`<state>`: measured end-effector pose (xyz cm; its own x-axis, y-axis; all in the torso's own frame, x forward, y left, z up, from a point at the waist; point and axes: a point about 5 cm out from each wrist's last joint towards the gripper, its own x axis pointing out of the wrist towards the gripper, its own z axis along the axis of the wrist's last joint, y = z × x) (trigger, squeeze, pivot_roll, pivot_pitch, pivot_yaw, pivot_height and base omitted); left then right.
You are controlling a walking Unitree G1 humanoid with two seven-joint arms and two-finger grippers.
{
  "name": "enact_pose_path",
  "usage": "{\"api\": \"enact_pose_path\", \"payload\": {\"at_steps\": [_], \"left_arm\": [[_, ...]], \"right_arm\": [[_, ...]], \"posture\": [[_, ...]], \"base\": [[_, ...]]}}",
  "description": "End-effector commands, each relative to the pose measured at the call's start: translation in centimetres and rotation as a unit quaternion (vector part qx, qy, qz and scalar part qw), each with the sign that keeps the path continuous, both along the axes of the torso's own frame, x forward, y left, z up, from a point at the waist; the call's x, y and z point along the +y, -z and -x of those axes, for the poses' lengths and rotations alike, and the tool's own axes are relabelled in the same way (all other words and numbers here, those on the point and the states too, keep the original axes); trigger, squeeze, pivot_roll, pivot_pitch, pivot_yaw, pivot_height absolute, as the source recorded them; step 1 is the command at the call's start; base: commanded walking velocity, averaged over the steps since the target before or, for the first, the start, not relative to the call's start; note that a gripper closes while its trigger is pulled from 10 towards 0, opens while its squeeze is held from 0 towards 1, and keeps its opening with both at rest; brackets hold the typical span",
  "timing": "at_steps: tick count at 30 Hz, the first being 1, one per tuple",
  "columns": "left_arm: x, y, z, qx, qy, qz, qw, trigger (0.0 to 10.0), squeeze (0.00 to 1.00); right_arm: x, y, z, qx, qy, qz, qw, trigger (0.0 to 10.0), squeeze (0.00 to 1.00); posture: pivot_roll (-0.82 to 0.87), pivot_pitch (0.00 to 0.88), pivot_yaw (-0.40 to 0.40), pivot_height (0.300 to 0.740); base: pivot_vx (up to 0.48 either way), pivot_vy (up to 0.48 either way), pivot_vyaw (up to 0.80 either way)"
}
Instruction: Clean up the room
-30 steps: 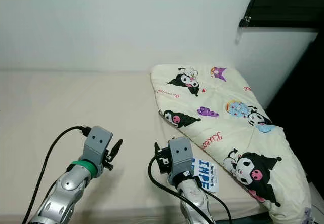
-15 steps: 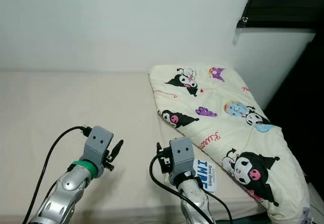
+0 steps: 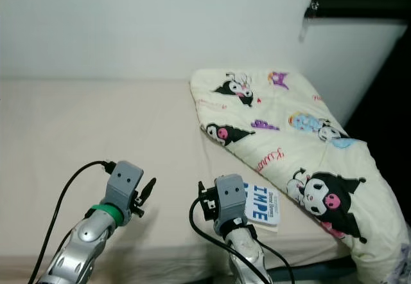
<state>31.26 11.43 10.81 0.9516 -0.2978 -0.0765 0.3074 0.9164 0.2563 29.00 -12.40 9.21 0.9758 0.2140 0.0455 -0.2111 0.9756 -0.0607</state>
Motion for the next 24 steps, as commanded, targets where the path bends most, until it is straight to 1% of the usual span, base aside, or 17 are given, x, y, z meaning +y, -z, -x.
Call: {"api": "enact_pose_path", "payload": {"at_steps": [1, 2, 9, 13, 14, 15, 16, 17, 18, 19, 20, 21, 22, 24], "left_arm": [[0.1, 0.5, 0.2, 0.011, 0.001, -0.002, 1.000, 10.0, 0.00], [0.1, 0.4, 0.2, 0.011, 0.002, -0.003, 1.000, 10.0, 0.00], [0.1, 0.4, 0.2, 0.011, 0.004, -0.004, 1.000, 10.0, 0.00], [0.1, 0.4, 0.2, 0.011, 0.007, -0.004, 1.000, 10.0, 0.00], [0.0, 0.4, 0.2, 0.011, 0.008, -0.004, 1.000, 10.0, 0.00], [0.0, 0.3, 0.2, 0.011, 0.008, -0.004, 1.000, 10.0, 0.00], [0.0, 0.3, 0.2, 0.011, 0.008, -0.004, 1.000, 10.0, 0.00], [0.0, 0.3, 0.3, 0.011, 0.009, -0.004, 1.000, 10.0, 0.00], [0.0, 0.3, 0.3, 0.012, 0.010, -0.004, 1.000, 10.0, 0.00], [-0.1, 0.3, 0.3, 0.012, 0.010, -0.004, 1.000, 10.0, 0.00], [-0.1, 0.3, 0.3, 0.012, 0.011, -0.004, 1.000, 10.0, 0.00], [-0.1, 0.3, 0.3, 0.012, 0.011, -0.004, 1.000, 10.0, 0.00], [-0.1, 0.3, 0.4, 0.013, 0.012, -0.004, 1.000, 10.0, 0.00], [-0.3, 0.4, 0.5, 0.015, 0.019, -0.006, 1.000, 10.0, 0.00]], "right_arm": [[-0.1, 0.4, 0.2, 0.009, 0.005, -0.007, 1.000, 10.0, 0.00], [-0.4, 0.4, 0.1, 0.009, 0.014, -0.009, 1.000, 10.0, 0.00], [-0.7, 0.3, 0.0, 0.010, 0.023, -0.015, 1.000, 10.0, 0.00], [-1.3, 0.5, 0.1, 0.013, 0.041, -0.018, 0.999, 10.0, 0.00], [-1.5, 0.6, 0.2, 0.013, 0.048, -0.018, 0.999, 10.0, 0.00], [-2.1, 0.4, 0.2, 0.005, 0.064, -0.018, 0.998, 10.0, 0.00], [-2.1, 0.4, 0.2, 0.005, 0.064, -0.018, 0.998, 10.0, 0.00], [-3.2, -0.1, 0.1, -0.010, 0.091, -0.023, 0.996, 10.0, 0.00], [-4.1, -0.5, 0.0, -0.021, 0.112, -0.026, 0.993, 10.0, 1.00], [-4.8, -0.8, -0.1, -0.027, 0.125, -0.030, 0.991, 10.0, 1.00], [-5.2, -0.9, -0.2, -0.031, 0.134, -0.033, 0.990, 10.0, 1.00], [-5.2, -0.9, -0.2, -0.031, 0.134, -0.033, 0.990, 10.0, 1.00], [-5.8, -1.0, -0.3, -0.030, 0.149, -0.044, 0.987, 10.0, 1.00], [-7.7, -0.5, -0.4, -0.009, 0.197, -0.096, 0.976, 10.0, 1.00]], "posture": [[-0.12, 0.068, 0.068, 0.590], [-0.12, 0.070, 0.073, 0.590], [-0.12, 0.072, 0.080, 0.590], [-0.12, 0.076, 0.083, 0.590], [-0.12, 0.076, 0.083, 0.590], [-0.12, 0.079, 0.085, 0.590], [-0.12, 0.079, 0.085, 0.590], [-0.12, 0.083, 0.087, 0.590], [-0.12, 0.086, 0.090, 0.590], [-0.12, 0.090, 0.092, 0.590], [-0.12, 0.090, 0.092, 0.590], [-0.12, 0.090, 0.092, 0.590], [-0.12, 0.095, 0.096, 0.590], [-0.12, 0.105, 0.101, 0.590]], "base": [[0.000, 0.000, 0.00], [0.000, 0.000, 0.00], [0.000, 0.000, 0.00], [0.000, 0.000, 0.00], [0.000, 0.000, 0.00], [0.000, 0.000, 0.00], [0.000, 0.000, 0.00], [0.000, 0.000, 0.00], [0.000, 0.000, 0.00], [0.000, 0.000, 0.00], [0.000, 0.000, 0.00], [0.000, 0.000, 0.00], [0.000, 0.000, 0.00], [0.000, 0.000, 0.00]]}}
